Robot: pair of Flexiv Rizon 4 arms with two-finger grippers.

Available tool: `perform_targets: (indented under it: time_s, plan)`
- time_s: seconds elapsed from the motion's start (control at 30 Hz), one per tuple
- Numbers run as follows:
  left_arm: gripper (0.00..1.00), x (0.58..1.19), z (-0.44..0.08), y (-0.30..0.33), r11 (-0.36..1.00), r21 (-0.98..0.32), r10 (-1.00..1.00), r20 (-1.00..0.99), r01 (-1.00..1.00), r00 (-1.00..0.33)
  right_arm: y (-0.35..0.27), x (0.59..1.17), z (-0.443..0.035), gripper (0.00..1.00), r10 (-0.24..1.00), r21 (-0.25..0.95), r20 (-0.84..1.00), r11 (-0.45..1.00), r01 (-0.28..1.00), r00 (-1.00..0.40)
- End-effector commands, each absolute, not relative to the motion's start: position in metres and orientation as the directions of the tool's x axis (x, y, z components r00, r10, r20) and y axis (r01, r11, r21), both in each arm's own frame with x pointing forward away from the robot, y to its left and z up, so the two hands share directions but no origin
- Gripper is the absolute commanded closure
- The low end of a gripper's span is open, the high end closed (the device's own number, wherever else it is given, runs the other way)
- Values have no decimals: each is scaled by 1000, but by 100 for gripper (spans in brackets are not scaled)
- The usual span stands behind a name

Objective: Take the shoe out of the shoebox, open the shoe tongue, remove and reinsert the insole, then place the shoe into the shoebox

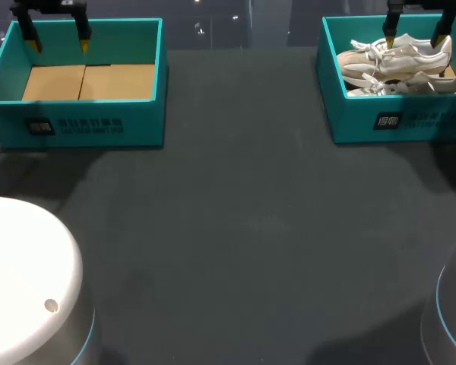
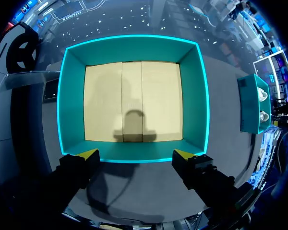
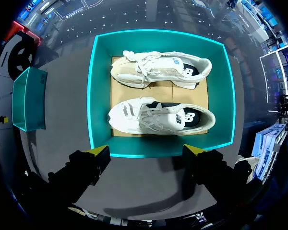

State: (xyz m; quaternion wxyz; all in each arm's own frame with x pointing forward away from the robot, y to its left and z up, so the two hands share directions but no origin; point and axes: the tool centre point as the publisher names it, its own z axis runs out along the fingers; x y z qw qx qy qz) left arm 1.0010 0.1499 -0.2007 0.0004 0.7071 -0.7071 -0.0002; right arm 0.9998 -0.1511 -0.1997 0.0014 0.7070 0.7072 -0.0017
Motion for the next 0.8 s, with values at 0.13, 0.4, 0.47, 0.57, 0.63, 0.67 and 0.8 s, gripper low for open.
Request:
perform_targets:
  time_s: [0.13, 0.4, 0.47, 0.57, 0.63, 0.67, 0.8]
  plan:
    - [0, 1001, -200, 150, 0, 1, -1000, 0, -1000, 0, -151, 1000, -199, 0, 1000, 0, -5, 0, 1000, 0]
    - [0, 1001, -200, 150, 0, 1, -1000, 0, -1000, 0, -151, 1000, -199, 0, 1000, 0, -5, 0, 1000, 0]
    - [0, 1001, -200, 150, 0, 1, -1000, 0, -1000, 0, -151, 1000, -199, 0, 1000, 0, -5, 0, 1000, 0]
    - [0, 1001, -200, 150, 0, 1, -1000, 0, -1000, 0, -151, 1000, -199, 0, 1000, 0, -5, 0, 1000, 0]
    - [0, 1001, -200, 150, 0, 1, -1000, 0, -1000, 0, -160, 1001, -203, 0, 1000, -10, -12, -26, 1000, 26]
    - [0, 1001, -200, 150, 0, 1, -1000, 0, -1000, 0, -166, 1001, -204, 0, 999, -13, -18, -45, 999, 45]
    - [0, 1001, -200, 150, 0, 1, -1000, 0, -1000, 0, -182, 1000, -207, 0, 998, -19, -29, -63, 998, 62]
